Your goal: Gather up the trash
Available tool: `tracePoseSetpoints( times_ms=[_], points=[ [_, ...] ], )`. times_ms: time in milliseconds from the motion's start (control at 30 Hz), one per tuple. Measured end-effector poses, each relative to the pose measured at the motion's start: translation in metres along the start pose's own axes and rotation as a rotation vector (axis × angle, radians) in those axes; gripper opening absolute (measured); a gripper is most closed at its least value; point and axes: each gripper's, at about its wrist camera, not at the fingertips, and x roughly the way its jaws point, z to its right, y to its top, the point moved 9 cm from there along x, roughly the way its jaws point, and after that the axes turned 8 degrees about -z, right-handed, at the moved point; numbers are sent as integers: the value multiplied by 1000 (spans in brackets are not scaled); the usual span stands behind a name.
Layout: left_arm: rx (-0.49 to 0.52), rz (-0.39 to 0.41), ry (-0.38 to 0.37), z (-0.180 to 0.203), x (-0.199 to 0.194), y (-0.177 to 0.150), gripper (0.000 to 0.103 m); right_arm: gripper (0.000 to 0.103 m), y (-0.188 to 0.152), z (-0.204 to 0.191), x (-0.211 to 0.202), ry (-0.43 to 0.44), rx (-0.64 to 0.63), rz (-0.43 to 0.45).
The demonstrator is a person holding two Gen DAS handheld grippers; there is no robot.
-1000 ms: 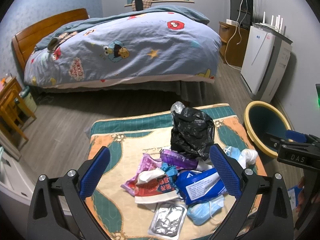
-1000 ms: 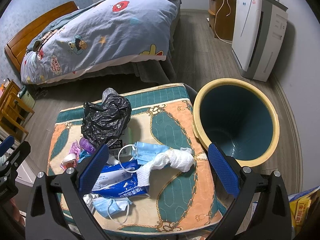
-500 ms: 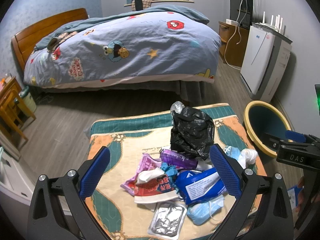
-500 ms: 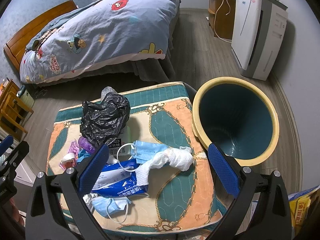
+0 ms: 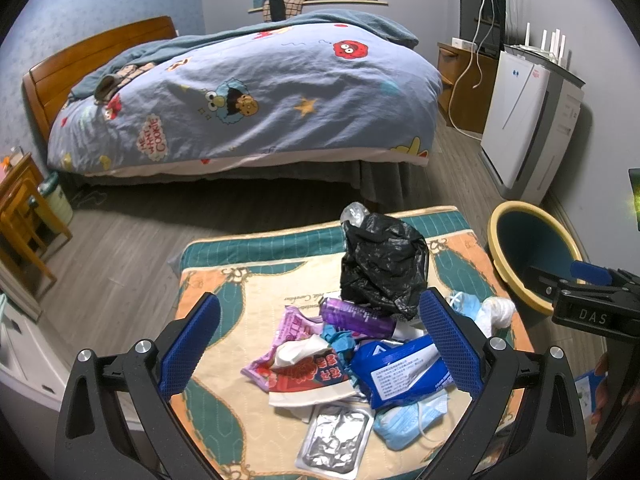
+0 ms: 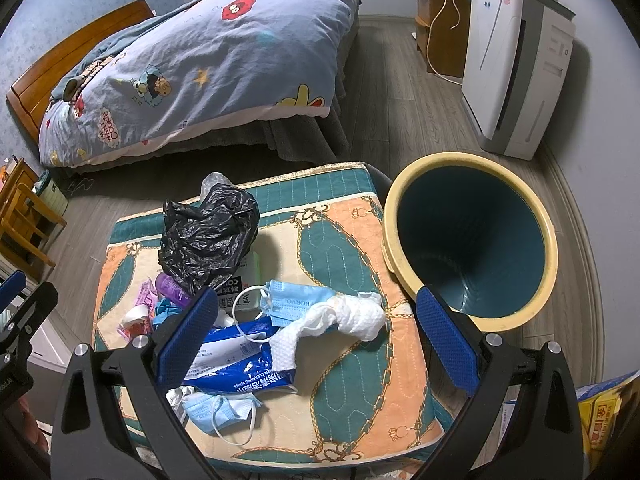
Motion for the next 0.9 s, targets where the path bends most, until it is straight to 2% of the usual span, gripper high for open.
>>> tracePoseSetpoints(
  times_ms=[633,767,900],
  points=[
    [-15,2,-14,-2,6,-8,99,98,-2,11,2,-13,57,-19],
    [-13,23,-15,4,12,8,99,98,-2,20,5,-11,93,-23],
    [-36,-4,20,-6,37,23,99,97,-4,21,18,20,112,-67]
  ],
)
